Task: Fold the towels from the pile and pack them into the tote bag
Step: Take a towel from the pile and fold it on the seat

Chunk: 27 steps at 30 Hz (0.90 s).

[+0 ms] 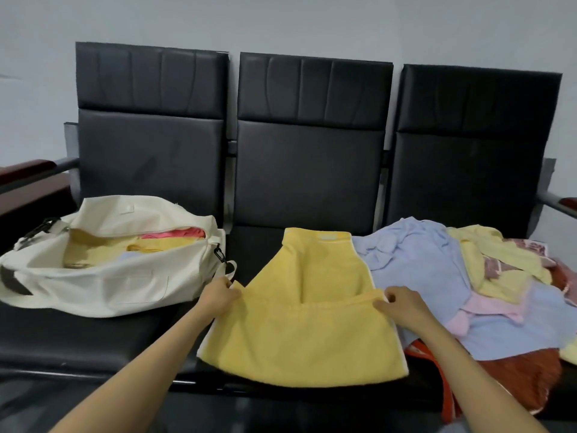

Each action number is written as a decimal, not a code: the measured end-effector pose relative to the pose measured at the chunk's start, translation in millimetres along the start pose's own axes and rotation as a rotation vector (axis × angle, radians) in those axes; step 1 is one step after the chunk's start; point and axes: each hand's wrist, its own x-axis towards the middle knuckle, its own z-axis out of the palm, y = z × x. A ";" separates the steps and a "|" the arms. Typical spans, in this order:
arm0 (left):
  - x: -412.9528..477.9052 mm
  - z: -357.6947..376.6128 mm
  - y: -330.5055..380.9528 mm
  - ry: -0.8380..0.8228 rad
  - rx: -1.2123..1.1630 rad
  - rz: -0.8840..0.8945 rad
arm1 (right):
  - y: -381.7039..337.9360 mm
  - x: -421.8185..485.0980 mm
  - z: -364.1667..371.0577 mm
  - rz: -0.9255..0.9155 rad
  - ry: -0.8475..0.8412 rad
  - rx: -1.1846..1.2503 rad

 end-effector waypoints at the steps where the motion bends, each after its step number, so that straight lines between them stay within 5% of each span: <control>1: 3.7 3.5 -0.3 0.010 0.036 -0.006 | 1.7 1.5 2.7 -0.001 -0.008 0.023; 8: 19.4 9.1 6.4 -0.091 0.016 -0.088 | -7.5 9.2 10.4 0.003 -0.082 0.267; 17: 16.5 -5.1 6.4 -0.522 -0.295 -0.308 | -10.3 0.4 -9.8 0.088 -0.326 0.587; 27: -17.1 -12.5 26.8 -0.411 -0.895 -0.360 | 11.0 -22.5 -26.3 0.164 -0.496 0.816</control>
